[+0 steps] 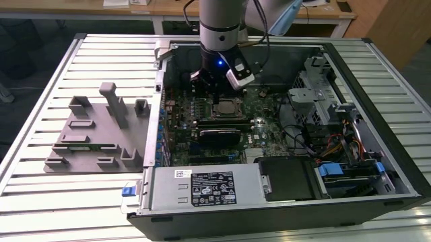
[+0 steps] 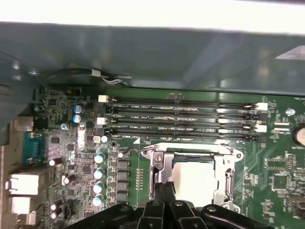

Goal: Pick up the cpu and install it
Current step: 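Close the cpu cover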

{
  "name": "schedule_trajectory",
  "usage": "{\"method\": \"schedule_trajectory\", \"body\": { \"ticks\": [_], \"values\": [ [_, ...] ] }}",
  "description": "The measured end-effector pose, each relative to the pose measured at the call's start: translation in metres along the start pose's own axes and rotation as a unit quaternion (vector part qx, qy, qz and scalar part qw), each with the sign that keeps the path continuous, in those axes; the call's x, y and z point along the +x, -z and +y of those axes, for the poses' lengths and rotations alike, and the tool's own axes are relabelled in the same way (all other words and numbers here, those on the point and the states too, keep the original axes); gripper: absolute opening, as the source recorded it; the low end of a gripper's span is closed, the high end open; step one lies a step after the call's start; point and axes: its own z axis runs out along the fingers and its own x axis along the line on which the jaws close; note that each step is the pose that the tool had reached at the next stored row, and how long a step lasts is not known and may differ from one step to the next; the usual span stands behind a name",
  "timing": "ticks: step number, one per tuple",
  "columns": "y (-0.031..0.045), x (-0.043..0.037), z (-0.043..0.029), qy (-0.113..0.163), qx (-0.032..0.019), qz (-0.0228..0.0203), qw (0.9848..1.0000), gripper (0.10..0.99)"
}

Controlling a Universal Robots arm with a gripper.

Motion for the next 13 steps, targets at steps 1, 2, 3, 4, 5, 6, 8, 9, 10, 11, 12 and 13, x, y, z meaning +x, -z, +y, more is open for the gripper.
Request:
{"method": "schedule_trajectory", "body": {
  "ticks": [1,2,3,4,5,6,8,9,10,11,12,13],
  "values": [
    [0.0,0.0,0.0,0.0,0.0,-0.0001,1.0,0.106],
    [0.0,0.0,0.0,0.0,-0.0001,-0.0001,1.0,0.106],
    [0.0,-0.0001,0.0,0.0,-0.0001,-0.0001,1.0,0.106],
    [0.0,-0.0011,0.0,0.0,-0.0001,0.0,1.0,0.106],
    [0.0,-0.0034,-0.0001,0.0,-0.0001,0.0001,1.0,0.106],
    [0.0,-0.007,-0.0002,0.0,0.0,0.0002,1.0,0.106],
    [-0.0002,-0.0153,-0.0005,0.0,-0.0001,0.0008,1.0,0.106],
    [-0.0003,-0.0196,-0.0006,0.0,-0.0001,0.0012,1.0,0.106],
    [-0.0004,-0.024,-0.0007,0.0,-0.0001,0.0017,1.0,0.106],
    [-0.0005,-0.0281,-0.0009,0.0,-0.0001,0.0022,1.0,0.106],
    [-0.0005,-0.0316,-0.001,0.0,-0.0002,0.0026,1.0,0.106],
    [-0.0006,-0.0342,-0.0011,0.0,-0.0001,0.0029,1.0,0.106]
  ]
}}
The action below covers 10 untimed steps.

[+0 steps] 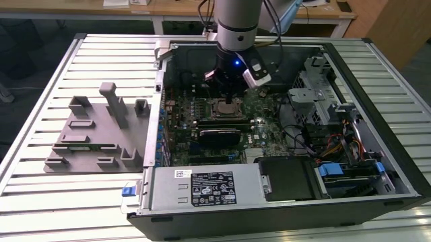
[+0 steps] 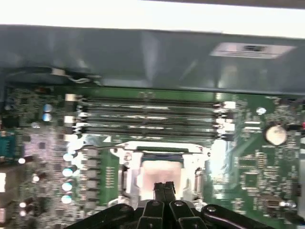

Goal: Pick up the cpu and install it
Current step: 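Close the cpu cover, then install the first cpu locking lever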

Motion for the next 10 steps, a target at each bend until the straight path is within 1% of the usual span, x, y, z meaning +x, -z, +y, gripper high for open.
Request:
{"method": "schedule_trajectory", "body": {
  "ticks": [10],
  "values": [
    [0.002,-0.001,0.0,0.0,0.0,0.0004,1.0,0.106]
  ]
}}
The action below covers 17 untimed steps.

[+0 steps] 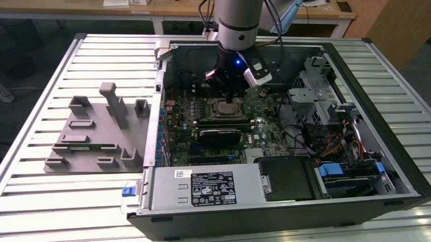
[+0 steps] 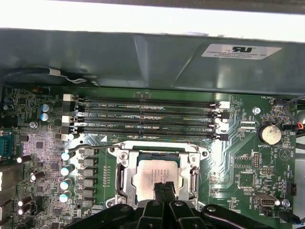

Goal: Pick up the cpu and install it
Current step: 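Install the first cpu locking lever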

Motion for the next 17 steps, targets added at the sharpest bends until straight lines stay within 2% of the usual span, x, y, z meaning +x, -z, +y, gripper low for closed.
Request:
{"method": "schedule_trajectory", "body": {
  "ticks": [9,13,17],
  "values": [
    [0.0003,0.0014,0.0,0.0,0.0002,0.0001,1.0,0.106],
    [0.0003,0.0109,0.0003,0.0,0.0,0.0,1.0,0.106],
    [0.0005,0.0245,0.0007,0.0,-0.0001,-0.0001,1.0,0.106]
  ]
}}
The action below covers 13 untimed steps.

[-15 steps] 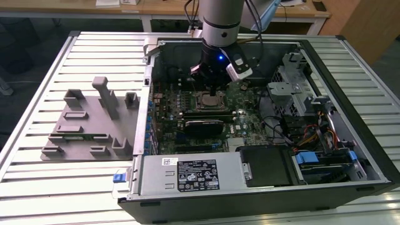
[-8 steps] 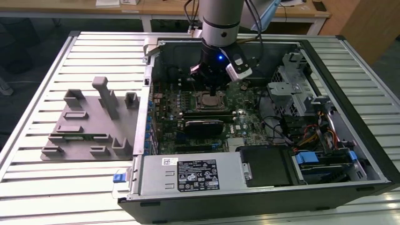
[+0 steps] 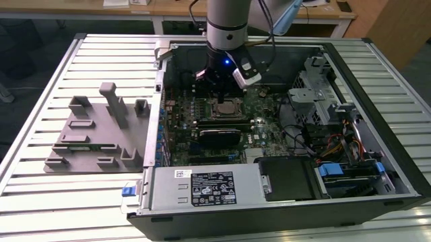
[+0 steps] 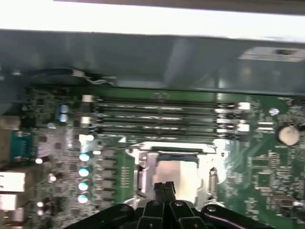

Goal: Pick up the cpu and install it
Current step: 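Install the first cpu locking lever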

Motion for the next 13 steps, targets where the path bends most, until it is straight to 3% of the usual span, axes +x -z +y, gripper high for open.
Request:
{"method": "schedule_trajectory", "body": {
  "ticks": [9,11,13],
  "values": [
    [0.0004,0.0345,0.0011,0.0,-0.0005,-0.0014,1.0,0.106],
    [0.0005,0.0381,0.0012,0.0,-0.0051,-0.0016,1.0,0.106],
    [0.0012,0.0394,0.0012,0.0,-0.0135,-0.0019,0.9999,0.106]
  ]
}}
